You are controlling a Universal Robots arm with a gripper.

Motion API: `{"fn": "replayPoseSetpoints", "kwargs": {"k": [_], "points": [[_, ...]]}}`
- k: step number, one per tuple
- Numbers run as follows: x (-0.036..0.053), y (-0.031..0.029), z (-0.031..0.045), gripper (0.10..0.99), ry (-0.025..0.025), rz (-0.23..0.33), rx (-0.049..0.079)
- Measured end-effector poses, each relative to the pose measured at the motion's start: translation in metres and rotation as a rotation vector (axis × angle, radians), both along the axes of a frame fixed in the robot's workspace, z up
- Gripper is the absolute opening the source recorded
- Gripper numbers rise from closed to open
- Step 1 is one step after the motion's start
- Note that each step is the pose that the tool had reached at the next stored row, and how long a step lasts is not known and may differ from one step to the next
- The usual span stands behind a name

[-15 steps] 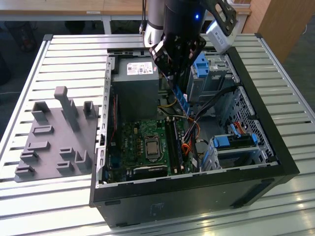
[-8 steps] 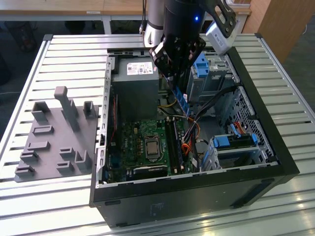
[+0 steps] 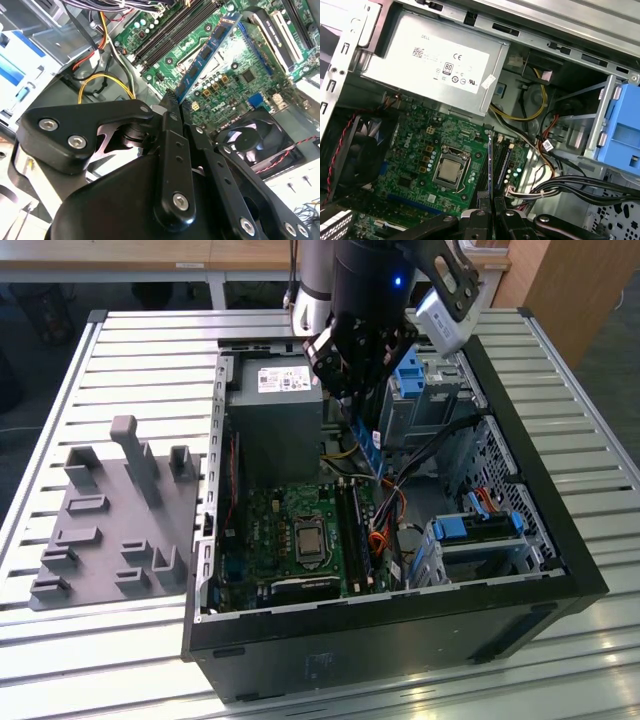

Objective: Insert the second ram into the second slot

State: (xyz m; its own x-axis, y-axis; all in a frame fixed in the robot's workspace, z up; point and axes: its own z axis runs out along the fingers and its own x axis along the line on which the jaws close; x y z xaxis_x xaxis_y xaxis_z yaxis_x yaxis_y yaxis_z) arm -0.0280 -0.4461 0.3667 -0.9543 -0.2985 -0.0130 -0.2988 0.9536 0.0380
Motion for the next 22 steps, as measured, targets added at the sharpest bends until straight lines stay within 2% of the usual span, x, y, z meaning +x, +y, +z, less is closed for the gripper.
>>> {"fn": "replayPoseSetpoints", "kwargs": {"k": [12, 22], "points": [[0.0000, 0.0000, -0.0022, 0.137, 0.0000, -0.080, 0.000], [0.0000, 0.0000, -0.0033, 0.137, 0.0000, -0.103, 0.000]]}}
